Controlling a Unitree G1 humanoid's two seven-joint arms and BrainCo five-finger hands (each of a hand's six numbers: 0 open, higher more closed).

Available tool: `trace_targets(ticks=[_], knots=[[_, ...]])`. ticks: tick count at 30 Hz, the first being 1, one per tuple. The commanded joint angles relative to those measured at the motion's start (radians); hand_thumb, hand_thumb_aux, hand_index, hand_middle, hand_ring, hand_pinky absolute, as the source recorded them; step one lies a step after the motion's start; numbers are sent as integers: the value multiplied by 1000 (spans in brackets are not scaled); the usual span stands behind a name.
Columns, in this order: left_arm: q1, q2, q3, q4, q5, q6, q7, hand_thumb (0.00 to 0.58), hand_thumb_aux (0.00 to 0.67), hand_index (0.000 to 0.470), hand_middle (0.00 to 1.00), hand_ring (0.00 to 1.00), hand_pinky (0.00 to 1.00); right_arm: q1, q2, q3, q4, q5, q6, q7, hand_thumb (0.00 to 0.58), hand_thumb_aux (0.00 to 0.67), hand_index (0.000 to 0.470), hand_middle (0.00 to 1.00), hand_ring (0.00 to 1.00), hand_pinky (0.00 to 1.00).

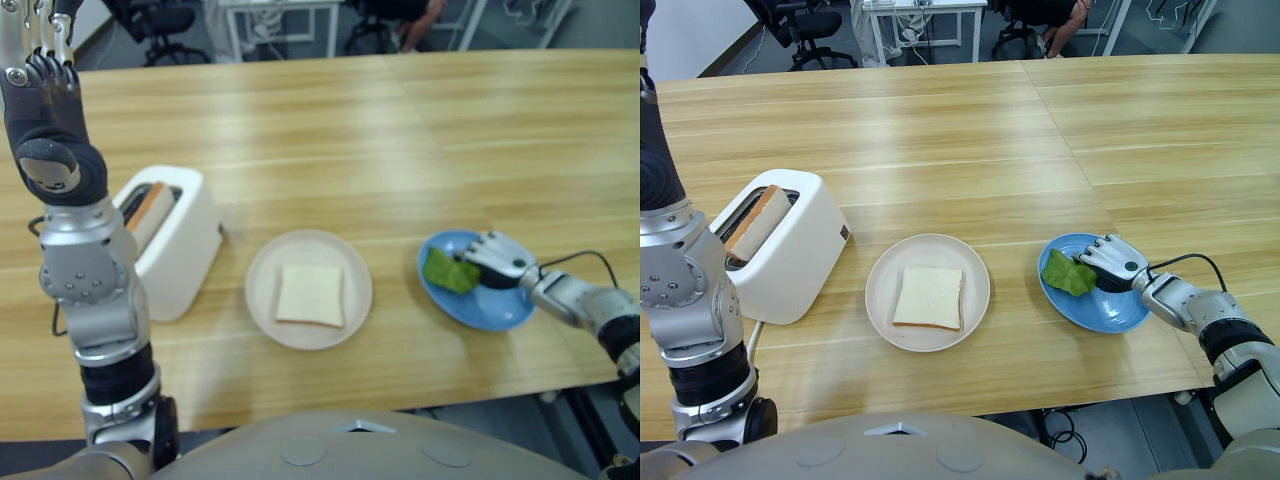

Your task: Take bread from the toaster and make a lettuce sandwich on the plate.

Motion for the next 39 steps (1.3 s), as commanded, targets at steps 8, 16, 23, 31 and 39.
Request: trace_targets(ticks=[8, 16, 23, 31, 39], knots=[[-24, 13, -12, 47, 17, -20, -9, 0, 0, 0, 0, 0, 0, 54, -38, -181, -325, 164, 2, 7, 580, 670, 460, 1000, 1000, 1000], [-44, 11, -32, 77, 25, -35, -12, 0, 0, 0, 0, 0, 0, 65, 94, -197, -620, 172, 11, 136, 580, 670, 460, 1000, 1000, 1000], [-46, 4, -48, 94, 39, -49, -8, 0, 0, 0, 0, 0, 0, -23, 306, -89, -587, 132, -37, 208, 580, 670, 460, 1000, 1000, 1000], [-53, 0, -66, 111, 48, -60, -4, 14, 8, 5, 0, 0, 0, -85, 443, -12, -458, 104, -62, 199, 580, 670, 460, 1000, 1000, 1000], [-47, -3, -68, 117, 57, -66, 2, 53, 32, 22, 0, 0, 0, -109, 489, 51, -327, 79, -89, 185, 580, 670, 460, 1000, 1000, 1000]])
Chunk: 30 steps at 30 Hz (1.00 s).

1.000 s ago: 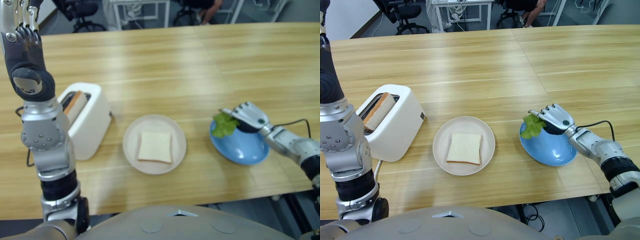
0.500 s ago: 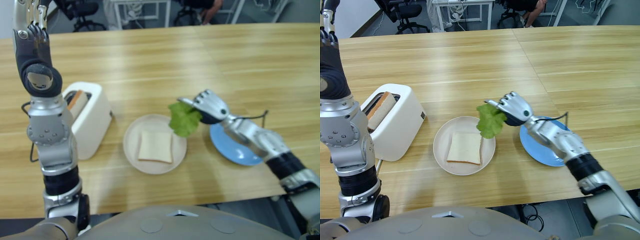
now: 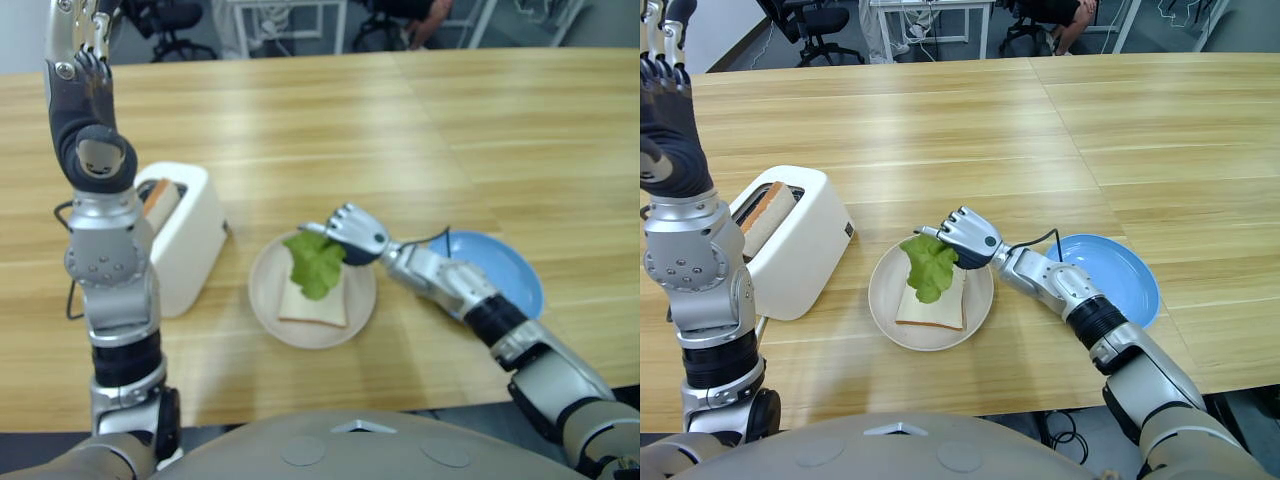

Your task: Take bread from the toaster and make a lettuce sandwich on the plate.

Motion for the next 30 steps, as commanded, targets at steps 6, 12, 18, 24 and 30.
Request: trace_targets(ticks=[6, 12, 18, 24, 30], knots=[[5, -7, -13, 15, 18, 0, 2, 62, 37, 25, 0, 0, 0, -22, 3, 78, 125, -49, -9, -2, 509, 436, 299, 706, 706, 706], [9, -4, -10, 8, 18, 5, 0, 66, 39, 27, 0, 0, 0, -11, -51, 96, 111, -93, 20, -16, 0, 0, 0, 0, 0, 0], [16, -2, -5, -8, 16, 13, -1, 100, 60, 41, 0, 0, 0, 1, -116, 83, 51, -87, 29, -6, 0, 0, 0, 0, 0, 0], [18, 0, -4, -10, 15, 17, -3, 212, 137, 94, 0, 0, 0, 18, -151, 66, -14, -71, 41, 13, 0, 0, 0, 0, 0, 0], [13, 1, -9, -7, 16, 20, -5, 248, 163, 112, 0, 0, 0, 42, -155, 43, -90, -53, 36, 40, 0, 0, 0, 0, 0, 0]])
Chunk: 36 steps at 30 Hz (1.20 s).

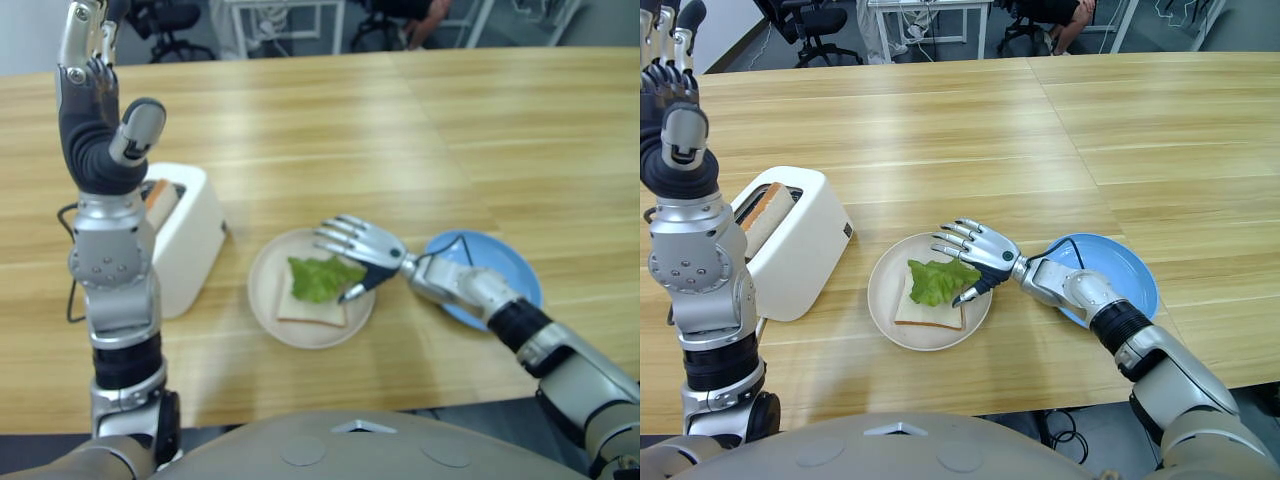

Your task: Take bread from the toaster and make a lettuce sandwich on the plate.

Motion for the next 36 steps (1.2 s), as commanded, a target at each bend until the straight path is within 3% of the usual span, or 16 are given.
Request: trace_targets(ticks=[1, 9, 11, 19, 24, 28, 36], knots=[[-4, 3, -4, -3, -2, 11, -6, 248, 163, 112, 0, 0, 0, 25, -2, -19, -60, 24, -4, 34, 0, 0, 0, 0, 0, 0], [-14, 7, -4, 6, 1, 13, -7, 258, 171, 117, 0, 0, 0, 61, -12, -73, -145, 117, -47, 73, 0, 0, 0, 0, 0, 0], [-15, 22, 19, 0, -20, 21, -14, 9, 5, 4, 0, 0, 0, 78, -32, -149, -177, 216, -80, 66, 0, 0, 0, 0, 0, 0], [37, 163, 200, 146, -110, 17, -74, 0, 0, 0, 0, 0, 0, 209, -88, -585, -269, 979, -286, 125, 0, 0, 0, 0, 0, 0], [159, 254, 218, 295, -62, -3, -139, 0, 0, 0, 0, 0, 0, 263, -63, -737, -362, 1335, -327, 242, 0, 0, 0, 0, 0, 0], [236, 323, 222, 391, -5, -57, -171, 0, 0, 0, 0, 0, 0, 268, -11, -796, -428, 1450, -310, 323, 0, 0, 0, 0, 0, 0], [410, 559, 232, 478, 223, -133, -228, 0, 0, 0, 0, 0, 0, 259, 105, -849, -485, 1363, -284, 422, 0, 0, 0, 0, 0, 0]])
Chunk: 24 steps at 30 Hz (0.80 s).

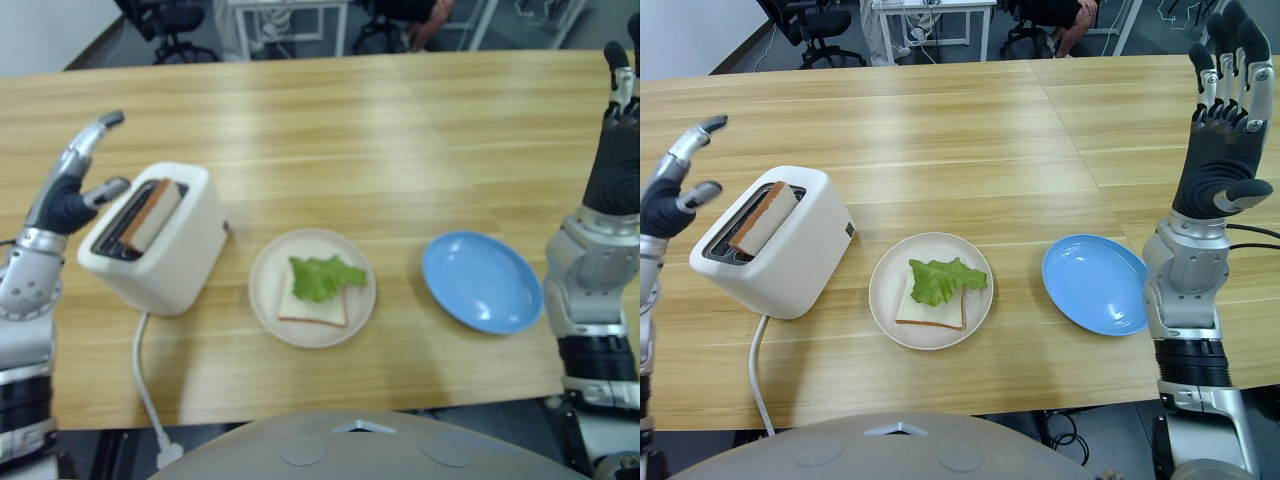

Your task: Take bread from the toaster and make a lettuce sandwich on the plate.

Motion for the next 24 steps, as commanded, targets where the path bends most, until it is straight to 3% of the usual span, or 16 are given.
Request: trace_targets(ticks=[1, 9, 15, 24], knots=[[51, 97, 17, 21, 145, -12, -14, 0, 0, 0, 0, 0, 0, -6, 38, -30, -37, -60, 9, 45, 0, 0, 0, 0, 0, 0], [151, 213, 72, -39, 269, 93, -76, 0, 0, 0, 0, 0, 0, -19, 98, -60, -72, -166, -3, 101, 0, 0, 0, 0, 0, 0], [197, 214, 87, -95, 295, 173, -133, 0, 0, 0, 0, 0, 0, -11, 118, -78, -85, -252, -17, 120, 0, 0, 0, 0, 0, 0], [225, 203, 24, -140, 285, 203, -204, 0, 0, 0, 0, 0, 0, 1, 131, -101, -87, -294, -30, 129, 0, 0, 0, 0, 0, 0]])
